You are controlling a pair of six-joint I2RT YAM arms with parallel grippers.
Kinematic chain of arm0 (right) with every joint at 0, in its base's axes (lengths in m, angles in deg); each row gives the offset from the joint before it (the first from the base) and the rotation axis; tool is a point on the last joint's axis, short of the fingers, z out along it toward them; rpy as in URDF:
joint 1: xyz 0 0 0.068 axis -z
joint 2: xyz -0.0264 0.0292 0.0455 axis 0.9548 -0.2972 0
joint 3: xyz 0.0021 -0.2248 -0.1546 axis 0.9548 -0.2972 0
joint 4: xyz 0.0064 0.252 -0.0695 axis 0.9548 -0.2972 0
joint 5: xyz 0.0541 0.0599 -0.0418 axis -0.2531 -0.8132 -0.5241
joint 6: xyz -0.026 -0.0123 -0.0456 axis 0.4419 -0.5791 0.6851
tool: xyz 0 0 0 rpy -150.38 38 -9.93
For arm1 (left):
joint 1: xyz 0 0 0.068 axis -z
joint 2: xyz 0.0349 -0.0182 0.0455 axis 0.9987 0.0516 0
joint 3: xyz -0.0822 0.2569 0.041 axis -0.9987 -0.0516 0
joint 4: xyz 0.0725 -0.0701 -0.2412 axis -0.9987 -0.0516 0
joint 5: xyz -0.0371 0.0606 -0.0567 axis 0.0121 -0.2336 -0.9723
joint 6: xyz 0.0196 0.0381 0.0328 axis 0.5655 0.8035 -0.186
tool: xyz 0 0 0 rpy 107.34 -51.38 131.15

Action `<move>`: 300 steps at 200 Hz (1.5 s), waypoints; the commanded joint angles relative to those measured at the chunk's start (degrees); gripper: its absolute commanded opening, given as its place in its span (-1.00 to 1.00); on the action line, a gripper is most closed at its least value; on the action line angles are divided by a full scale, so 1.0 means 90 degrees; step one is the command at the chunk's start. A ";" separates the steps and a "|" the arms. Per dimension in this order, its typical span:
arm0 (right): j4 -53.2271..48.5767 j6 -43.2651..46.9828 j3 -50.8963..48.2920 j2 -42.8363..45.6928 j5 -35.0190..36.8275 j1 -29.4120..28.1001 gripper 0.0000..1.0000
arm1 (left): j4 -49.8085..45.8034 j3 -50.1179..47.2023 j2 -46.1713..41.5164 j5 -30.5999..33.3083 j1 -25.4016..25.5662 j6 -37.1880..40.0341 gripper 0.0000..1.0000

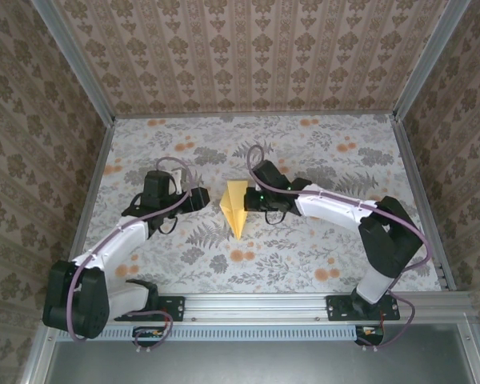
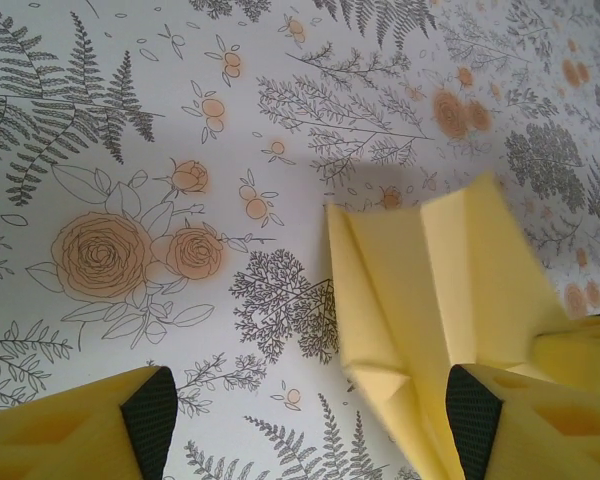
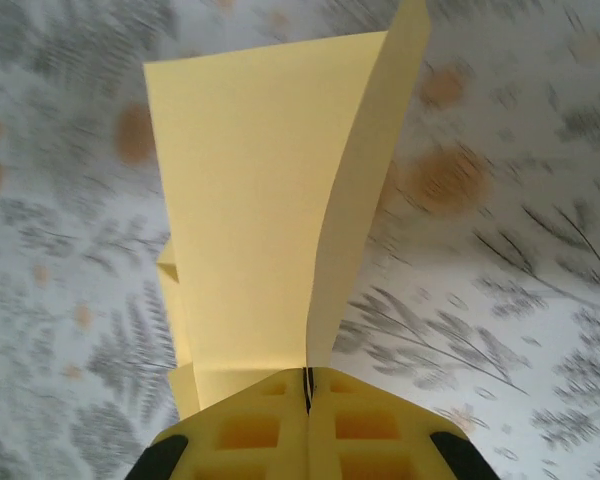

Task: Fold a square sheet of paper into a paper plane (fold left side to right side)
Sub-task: Move the paper plane to the top-center of the table.

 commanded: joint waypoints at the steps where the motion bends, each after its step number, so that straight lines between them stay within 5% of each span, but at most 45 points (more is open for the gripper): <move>1: 0.0381 -0.0061 -0.0440 -0.0139 -0.0134 0.0252 -0.82 | -0.0180 -0.0027 -0.0147 0.0055 -0.0060 -0.0056 0.50; 73: -0.0615 0.0517 -0.0640 0.0322 0.0862 0.0461 -0.43 | -0.0311 -0.0017 -0.0311 0.0133 -0.0070 -0.0047 0.55; 112: -0.1640 0.0936 -0.0154 0.0874 0.1339 0.0244 -0.16 | -0.0212 -0.0031 -0.0448 0.0180 -0.0069 -0.0125 0.83; 131: -0.2088 0.1010 0.0050 0.1022 0.1301 0.0035 -0.01 | -0.0111 -0.0092 -0.0577 0.0236 -0.0081 -0.0188 1.00; 184: -0.2105 0.0542 0.0075 0.0701 0.1055 -0.0576 0.28 | -0.0101 -0.0241 -0.0844 0.0275 -0.0103 -0.0229 1.00; 241: -0.2062 0.0404 0.0363 -0.0162 0.0976 -0.0781 0.28 | -0.0234 -0.0277 -0.0942 0.0275 -0.0125 -0.0160 1.00; 300: -0.1966 0.0375 0.0451 -0.0568 0.0869 -0.0784 -0.03 | -0.0321 -0.0242 -0.0963 0.0304 -0.0141 -0.0097 1.00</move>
